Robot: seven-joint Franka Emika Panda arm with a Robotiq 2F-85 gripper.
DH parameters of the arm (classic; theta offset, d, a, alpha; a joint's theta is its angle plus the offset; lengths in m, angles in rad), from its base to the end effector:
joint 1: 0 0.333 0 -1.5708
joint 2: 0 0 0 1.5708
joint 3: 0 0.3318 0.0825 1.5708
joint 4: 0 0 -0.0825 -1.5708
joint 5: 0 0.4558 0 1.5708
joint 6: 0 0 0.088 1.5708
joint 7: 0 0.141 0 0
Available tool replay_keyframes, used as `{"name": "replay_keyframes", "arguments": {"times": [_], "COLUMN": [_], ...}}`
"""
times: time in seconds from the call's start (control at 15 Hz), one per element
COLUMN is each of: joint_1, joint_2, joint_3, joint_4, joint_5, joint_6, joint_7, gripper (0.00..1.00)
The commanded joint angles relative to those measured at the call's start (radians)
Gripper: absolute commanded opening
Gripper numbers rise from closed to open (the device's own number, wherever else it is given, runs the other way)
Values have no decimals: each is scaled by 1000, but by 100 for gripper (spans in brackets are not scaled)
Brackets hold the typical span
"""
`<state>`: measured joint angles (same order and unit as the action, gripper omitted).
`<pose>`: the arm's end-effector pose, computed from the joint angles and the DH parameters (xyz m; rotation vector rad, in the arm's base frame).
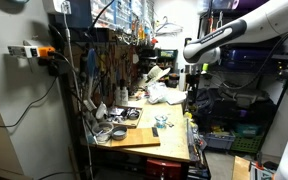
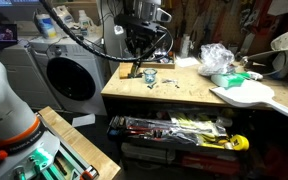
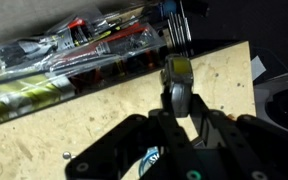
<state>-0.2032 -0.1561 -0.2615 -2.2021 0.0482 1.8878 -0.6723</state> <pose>0.4830 -0.2368 0.3828 -2.9650 -0.2902 0.1385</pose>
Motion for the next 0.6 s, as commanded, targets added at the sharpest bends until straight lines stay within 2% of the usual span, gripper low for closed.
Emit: {"name": "replay_keyframes", "arguments": {"times": [0.0, 0.33, 0.4, 0.53], "joint_1": [-44, -94, -87, -100], "joint_2": [0, 80, 51, 78], "joint_3": [-64, -130, -108, -117], "joint_4": [-94, -156, -137, -147], "joint_5": [17, 61, 22, 34], "joint_6": [25, 111, 70, 93], "joint_7": [-45, -110, -73, -88], "gripper": [6, 6, 24, 24]}}
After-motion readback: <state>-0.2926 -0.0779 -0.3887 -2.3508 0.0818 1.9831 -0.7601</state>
